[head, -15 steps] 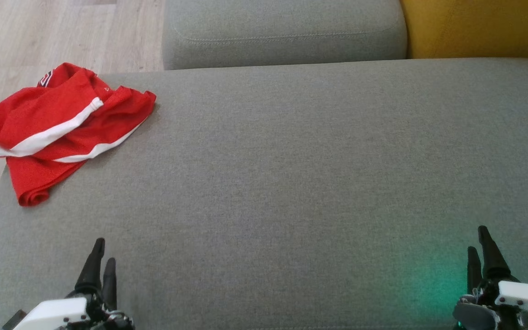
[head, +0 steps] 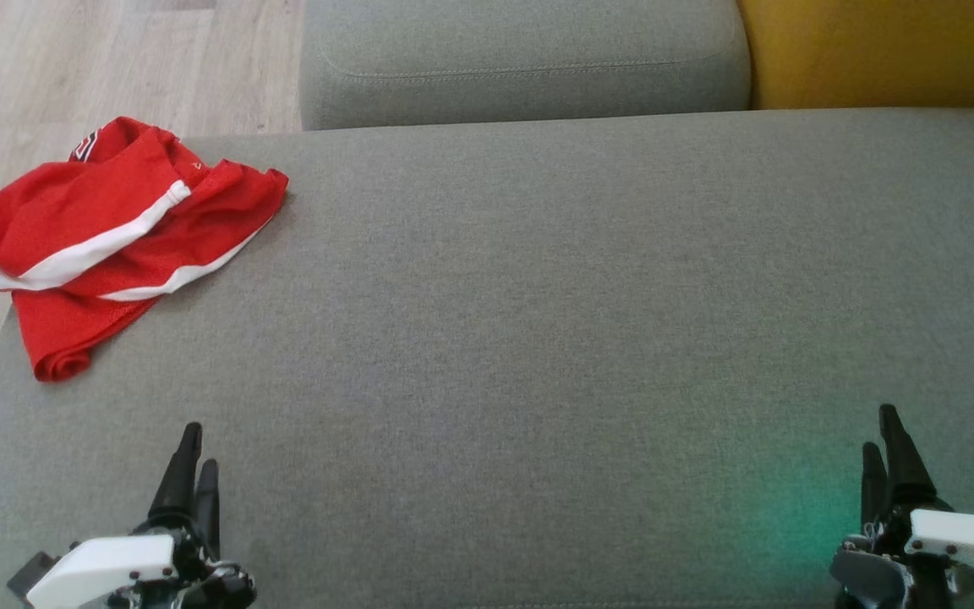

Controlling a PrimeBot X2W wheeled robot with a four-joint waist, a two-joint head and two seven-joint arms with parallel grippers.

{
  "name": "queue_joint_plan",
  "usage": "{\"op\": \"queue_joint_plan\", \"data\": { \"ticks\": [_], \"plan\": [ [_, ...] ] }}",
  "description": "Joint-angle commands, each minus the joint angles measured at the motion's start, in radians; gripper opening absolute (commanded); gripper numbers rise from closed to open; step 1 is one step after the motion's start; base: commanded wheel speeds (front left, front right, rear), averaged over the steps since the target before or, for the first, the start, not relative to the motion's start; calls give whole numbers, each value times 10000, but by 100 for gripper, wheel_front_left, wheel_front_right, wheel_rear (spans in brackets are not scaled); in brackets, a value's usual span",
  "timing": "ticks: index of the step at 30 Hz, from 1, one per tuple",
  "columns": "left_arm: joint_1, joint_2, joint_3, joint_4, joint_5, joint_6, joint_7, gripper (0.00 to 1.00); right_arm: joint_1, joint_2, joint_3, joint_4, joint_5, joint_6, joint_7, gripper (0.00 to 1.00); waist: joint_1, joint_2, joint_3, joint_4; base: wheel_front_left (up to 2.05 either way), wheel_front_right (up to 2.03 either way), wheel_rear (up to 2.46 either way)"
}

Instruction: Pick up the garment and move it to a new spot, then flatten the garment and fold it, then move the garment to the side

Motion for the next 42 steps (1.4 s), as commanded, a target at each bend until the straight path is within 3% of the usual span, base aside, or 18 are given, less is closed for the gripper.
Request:
{"op": "queue_joint_plan", "data": {
  "ticks": [1,13,42],
  "plan": [
    [-443,82,-39,-457,168,38,-98,100,-342,-42,81,-415,-185,-3,-91,100,0,0,-6,-1,0,0,0],
    [-430,106,-355,-1063,1446,290,-477,100,-263,-55,271,-970,-1557,-3,-473,100,0,0,-72,3,0,0,0],
    [-445,160,-1468,-2147,6291,1138,-1325,100,-46,-84,917,-2138,-6149,-5,-1328,100,0,0,-181,7,0,0,0]
  ]
}}
